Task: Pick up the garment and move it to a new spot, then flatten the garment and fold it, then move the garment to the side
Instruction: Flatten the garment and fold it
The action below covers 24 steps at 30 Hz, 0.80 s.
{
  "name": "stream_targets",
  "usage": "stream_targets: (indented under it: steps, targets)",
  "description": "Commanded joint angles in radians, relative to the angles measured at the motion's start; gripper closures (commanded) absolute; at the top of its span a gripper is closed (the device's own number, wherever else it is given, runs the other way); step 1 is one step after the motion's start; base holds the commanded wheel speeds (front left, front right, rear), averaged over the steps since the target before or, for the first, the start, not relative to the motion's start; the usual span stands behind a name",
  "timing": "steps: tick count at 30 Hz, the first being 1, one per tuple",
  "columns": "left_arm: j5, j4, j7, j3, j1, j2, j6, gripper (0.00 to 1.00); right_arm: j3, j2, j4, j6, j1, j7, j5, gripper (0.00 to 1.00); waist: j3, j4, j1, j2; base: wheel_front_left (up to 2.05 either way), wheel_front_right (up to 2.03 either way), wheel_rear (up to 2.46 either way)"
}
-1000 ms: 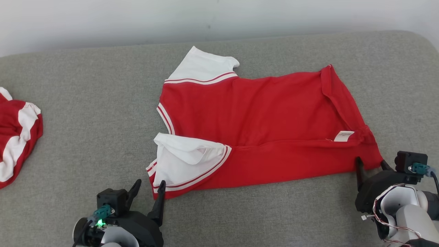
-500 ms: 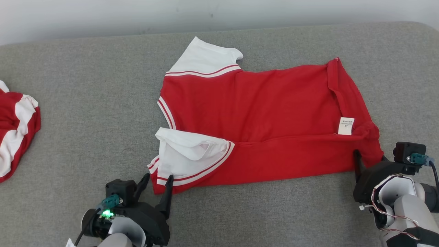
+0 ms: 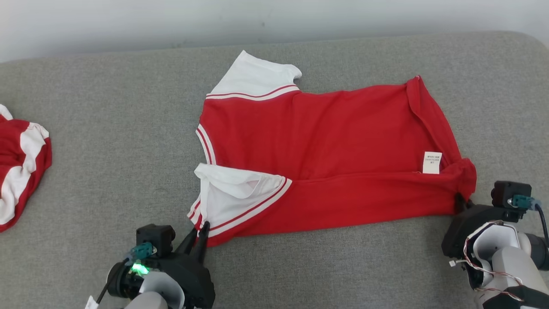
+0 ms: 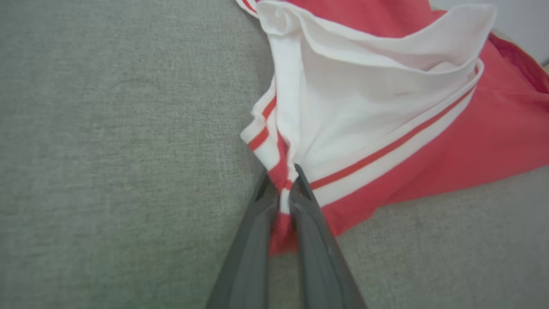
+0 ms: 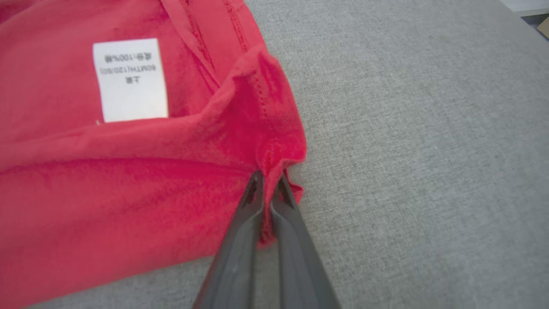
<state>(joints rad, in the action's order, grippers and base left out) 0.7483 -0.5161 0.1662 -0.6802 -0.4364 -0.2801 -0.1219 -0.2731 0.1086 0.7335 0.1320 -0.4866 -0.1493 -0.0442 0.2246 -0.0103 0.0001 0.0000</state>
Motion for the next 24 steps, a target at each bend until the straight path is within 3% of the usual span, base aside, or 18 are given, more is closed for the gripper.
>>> stream_targets:
  steps: [1, 12, 24]
  targets:
    - [0.010, -0.012, -0.010, -0.007, 0.030, -0.004, 0.003, 1.00, -0.009, 0.001, 0.013, -0.003, 0.037, 0.003, 0.004, 1.00, -0.013, 0.001, -0.0001, 0.0000, 0.00, 0.00, 0.00]
    - [0.035, 0.097, -0.049, -0.023, 0.155, -0.049, -0.023, 1.00, -0.045, -0.002, -0.073, -0.003, 0.156, 0.010, -0.015, 1.00, -0.115, 0.018, -0.0001, 0.0000, 0.00, 0.00, 0.00]
    - [0.068, 0.365, -0.110, -0.007, 0.346, -0.159, -0.134, 1.00, -0.069, -0.044, -0.274, -0.003, 0.362, -0.068, -0.047, 1.00, -0.172, 0.020, -0.0001, 0.0000, 0.00, 0.00, 0.00]
